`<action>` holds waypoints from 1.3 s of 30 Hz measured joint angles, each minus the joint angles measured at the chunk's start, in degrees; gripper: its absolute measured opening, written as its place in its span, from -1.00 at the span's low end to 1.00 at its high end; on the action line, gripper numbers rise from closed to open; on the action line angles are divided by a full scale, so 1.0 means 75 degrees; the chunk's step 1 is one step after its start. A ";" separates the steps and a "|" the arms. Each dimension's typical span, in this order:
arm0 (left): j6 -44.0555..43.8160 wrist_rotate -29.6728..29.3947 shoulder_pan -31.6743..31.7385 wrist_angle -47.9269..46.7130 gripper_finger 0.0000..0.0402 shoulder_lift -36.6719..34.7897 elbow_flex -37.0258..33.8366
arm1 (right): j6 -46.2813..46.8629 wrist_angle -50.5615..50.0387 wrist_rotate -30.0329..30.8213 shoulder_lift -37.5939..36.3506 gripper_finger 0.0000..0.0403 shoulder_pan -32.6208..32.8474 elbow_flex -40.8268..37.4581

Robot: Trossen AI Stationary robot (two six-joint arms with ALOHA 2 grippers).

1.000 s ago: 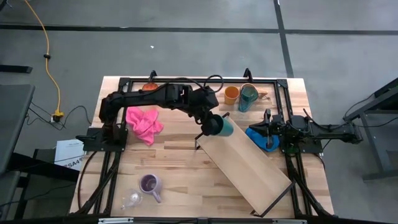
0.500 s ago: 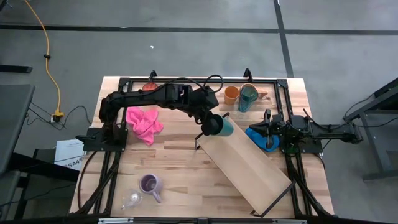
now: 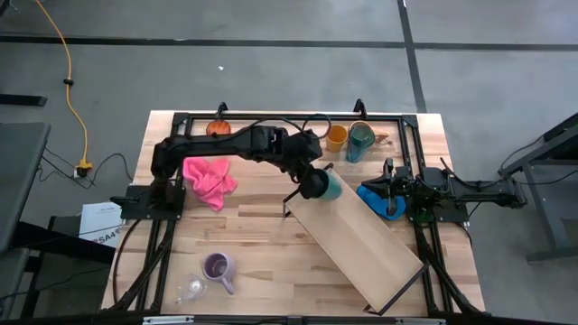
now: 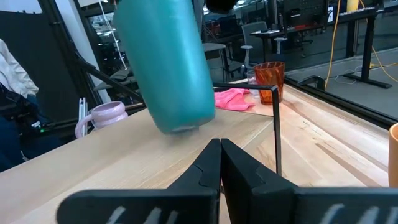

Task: Stack small to large cups/mugs on shelf
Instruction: Put the green cup on the shelf

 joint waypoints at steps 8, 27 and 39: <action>-0.0047 -0.0020 0.0001 -0.0041 -1.00 0.0021 -0.0001 | 0.0000 0.0000 0.0002 0.0010 -1.00 -0.0002 0.0001; 0.0106 0.0069 0.0003 -0.0128 -1.00 0.0021 -0.0001 | 0.4229 0.3170 0.0603 0.0010 -1.00 -0.0002 -0.0002; 0.0295 0.0085 0.0007 -0.0613 -1.00 -0.0040 0.0777 | 0.3905 0.4217 0.0667 0.0066 -1.00 -0.0001 0.0096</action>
